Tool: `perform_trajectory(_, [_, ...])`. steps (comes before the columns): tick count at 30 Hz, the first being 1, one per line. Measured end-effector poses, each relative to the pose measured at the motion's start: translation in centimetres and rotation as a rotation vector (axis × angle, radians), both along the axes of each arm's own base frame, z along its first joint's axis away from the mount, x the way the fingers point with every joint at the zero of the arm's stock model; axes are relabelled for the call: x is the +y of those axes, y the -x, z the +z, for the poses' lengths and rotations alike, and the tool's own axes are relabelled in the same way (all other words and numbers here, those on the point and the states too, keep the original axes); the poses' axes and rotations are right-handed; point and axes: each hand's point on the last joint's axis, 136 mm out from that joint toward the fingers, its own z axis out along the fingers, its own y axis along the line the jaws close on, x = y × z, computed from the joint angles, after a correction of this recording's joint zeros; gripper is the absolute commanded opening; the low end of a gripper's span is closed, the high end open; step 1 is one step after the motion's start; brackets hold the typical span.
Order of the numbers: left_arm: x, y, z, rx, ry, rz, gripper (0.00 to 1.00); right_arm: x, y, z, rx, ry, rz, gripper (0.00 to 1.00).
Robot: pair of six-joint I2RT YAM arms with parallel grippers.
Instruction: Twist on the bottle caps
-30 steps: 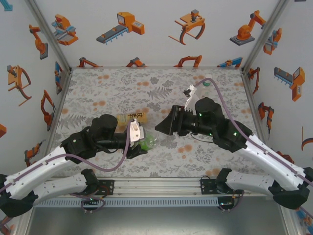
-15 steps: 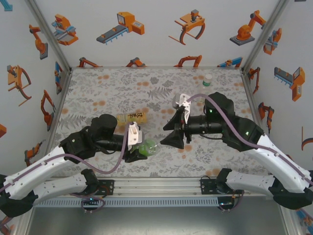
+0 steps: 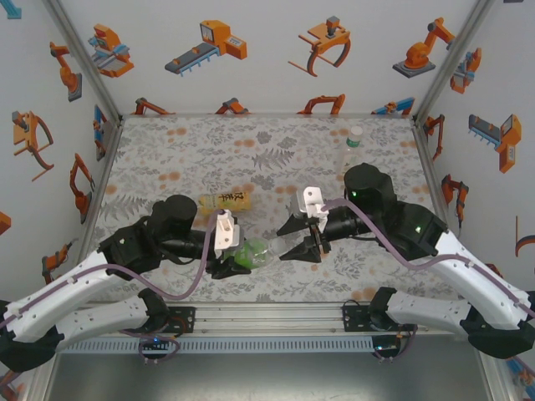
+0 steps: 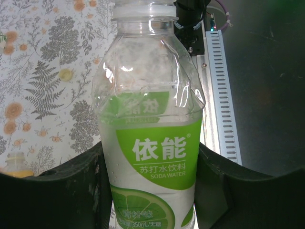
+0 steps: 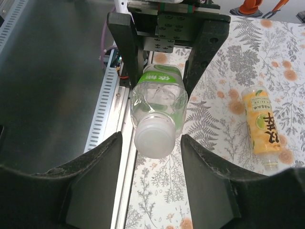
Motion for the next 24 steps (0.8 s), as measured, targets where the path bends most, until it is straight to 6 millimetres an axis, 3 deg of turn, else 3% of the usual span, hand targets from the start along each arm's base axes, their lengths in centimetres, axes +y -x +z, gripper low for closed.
perform_trajectory(5, [0.21, 0.11, 0.43, -0.009, 0.015, 0.001, 0.0, 0.18, -0.09, -0.26, -0.009, -0.004, 0.004, 0.42])
perform_trajectory(24, [0.21, 0.02, 0.43, -0.011, 0.015, 0.006, 0.0, 0.59, -0.39, -0.17, -0.006, -0.028, -0.002, 0.41])
